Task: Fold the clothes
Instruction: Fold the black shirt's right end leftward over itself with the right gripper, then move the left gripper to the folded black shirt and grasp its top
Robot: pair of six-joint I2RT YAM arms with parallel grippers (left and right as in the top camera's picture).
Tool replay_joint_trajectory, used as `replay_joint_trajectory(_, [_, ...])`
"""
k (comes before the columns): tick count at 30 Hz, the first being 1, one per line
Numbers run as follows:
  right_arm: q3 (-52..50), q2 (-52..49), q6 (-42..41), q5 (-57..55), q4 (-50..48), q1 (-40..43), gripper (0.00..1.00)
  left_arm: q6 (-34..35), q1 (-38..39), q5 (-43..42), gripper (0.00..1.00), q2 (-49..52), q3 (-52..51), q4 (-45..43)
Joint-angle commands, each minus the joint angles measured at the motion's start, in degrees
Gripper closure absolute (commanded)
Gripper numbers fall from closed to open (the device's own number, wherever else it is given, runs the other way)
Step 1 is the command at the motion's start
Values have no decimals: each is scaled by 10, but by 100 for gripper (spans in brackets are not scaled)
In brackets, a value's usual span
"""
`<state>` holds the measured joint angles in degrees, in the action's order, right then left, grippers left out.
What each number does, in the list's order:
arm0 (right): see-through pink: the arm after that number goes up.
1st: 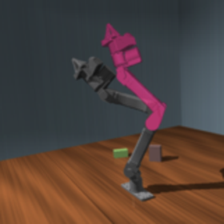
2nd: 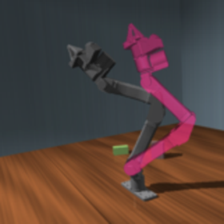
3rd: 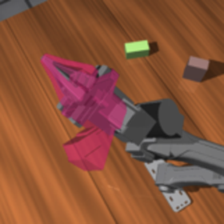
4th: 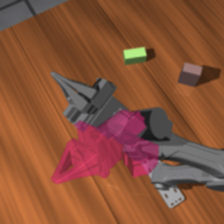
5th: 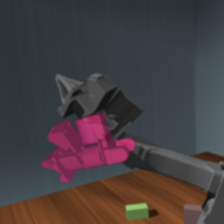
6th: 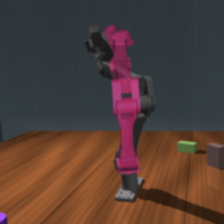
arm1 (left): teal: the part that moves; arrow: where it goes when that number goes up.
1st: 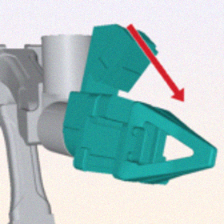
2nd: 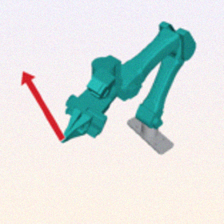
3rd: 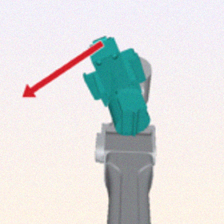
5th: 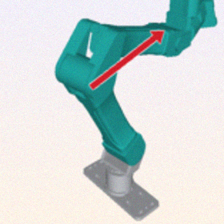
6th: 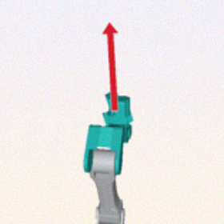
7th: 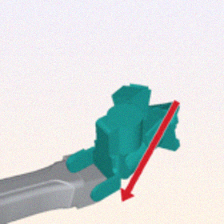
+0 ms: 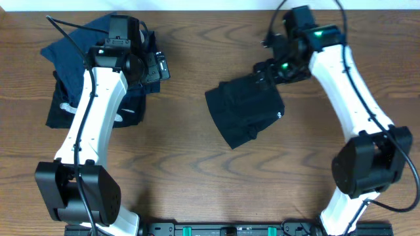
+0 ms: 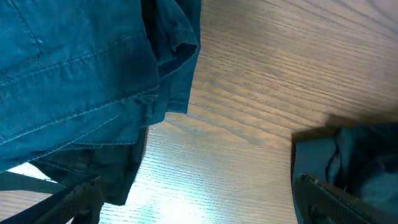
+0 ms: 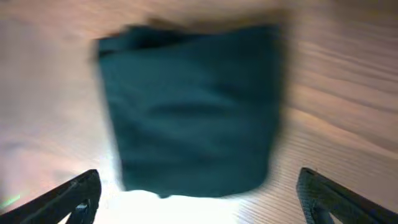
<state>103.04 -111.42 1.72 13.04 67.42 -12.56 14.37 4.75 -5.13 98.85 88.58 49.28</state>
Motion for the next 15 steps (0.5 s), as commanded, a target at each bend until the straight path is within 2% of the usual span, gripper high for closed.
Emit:
replay_joint_trajectory(1, [6,5,7,-107,2,24,1,-1,-1,7,2,2,-2,2])
replay_joint_trajectory(7, [6,5,7,-111,-6,50,1,6,-1,3,2,2,-2,-45])
replay_joint_trajectory(9, [6,5,7,-111,-6,50,1,26,-1,-44,2,2,-2,-54])
replay_joint_trajectory(11, [6,5,7,-111,-6,50,1,26,1,-116,2,3,-2,-73])
replay_joint_trajectory(15, [6,5,7,-111,-6,50,1,27,23,-205,2,10,-2,-110])
